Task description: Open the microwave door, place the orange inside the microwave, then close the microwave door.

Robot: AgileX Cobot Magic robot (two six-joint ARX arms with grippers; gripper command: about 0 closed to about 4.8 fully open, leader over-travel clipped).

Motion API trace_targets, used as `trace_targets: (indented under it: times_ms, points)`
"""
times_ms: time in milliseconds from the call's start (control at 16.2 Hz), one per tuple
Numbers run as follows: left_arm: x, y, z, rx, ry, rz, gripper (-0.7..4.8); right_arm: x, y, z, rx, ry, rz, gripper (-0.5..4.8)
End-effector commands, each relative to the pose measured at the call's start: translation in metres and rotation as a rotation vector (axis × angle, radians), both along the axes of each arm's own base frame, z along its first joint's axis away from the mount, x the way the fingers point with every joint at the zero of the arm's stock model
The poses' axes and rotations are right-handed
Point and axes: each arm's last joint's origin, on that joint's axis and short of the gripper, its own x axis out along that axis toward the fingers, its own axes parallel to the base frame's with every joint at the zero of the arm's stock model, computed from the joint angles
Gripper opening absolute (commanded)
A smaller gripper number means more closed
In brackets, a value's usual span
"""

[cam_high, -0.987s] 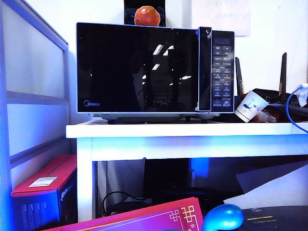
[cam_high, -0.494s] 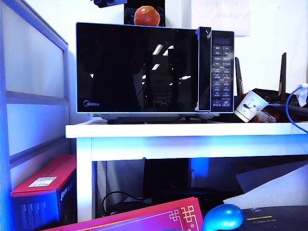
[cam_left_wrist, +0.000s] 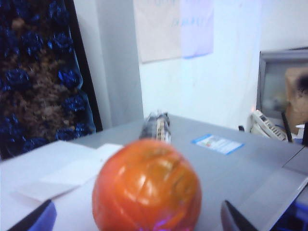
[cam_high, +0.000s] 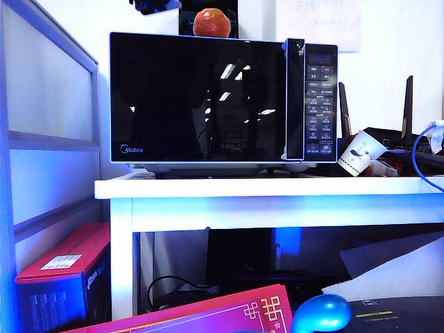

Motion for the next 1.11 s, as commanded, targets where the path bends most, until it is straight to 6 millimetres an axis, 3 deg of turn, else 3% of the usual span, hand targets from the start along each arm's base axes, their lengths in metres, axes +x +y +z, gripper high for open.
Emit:
trace_targets:
  times_ms: [62, 370, 741, 1111]
  points:
    - [0.002, -0.007, -0.003, -0.013, -0.02, -0.009, 4.79, -0.02, -0.007, 0.025, 0.015, -0.077, -0.028, -0.05]
    - [0.005, -0.02, -0.009, -0.031, -0.051, -0.012, 4.79, -0.03, -0.01, 0.035, 0.022, -0.1, -0.022, -0.05]
    - [0.022, -0.027, 0.003, -0.035, -0.061, -0.012, 4.79, -0.03, -0.009, 0.034, 0.018, -0.093, -0.006, -0.05]
    - [0.034, -0.032, -0.018, -0.016, -0.016, -0.014, 4.79, -0.03, -0.009, 0.034, 0.018, -0.093, -0.001, -0.05]
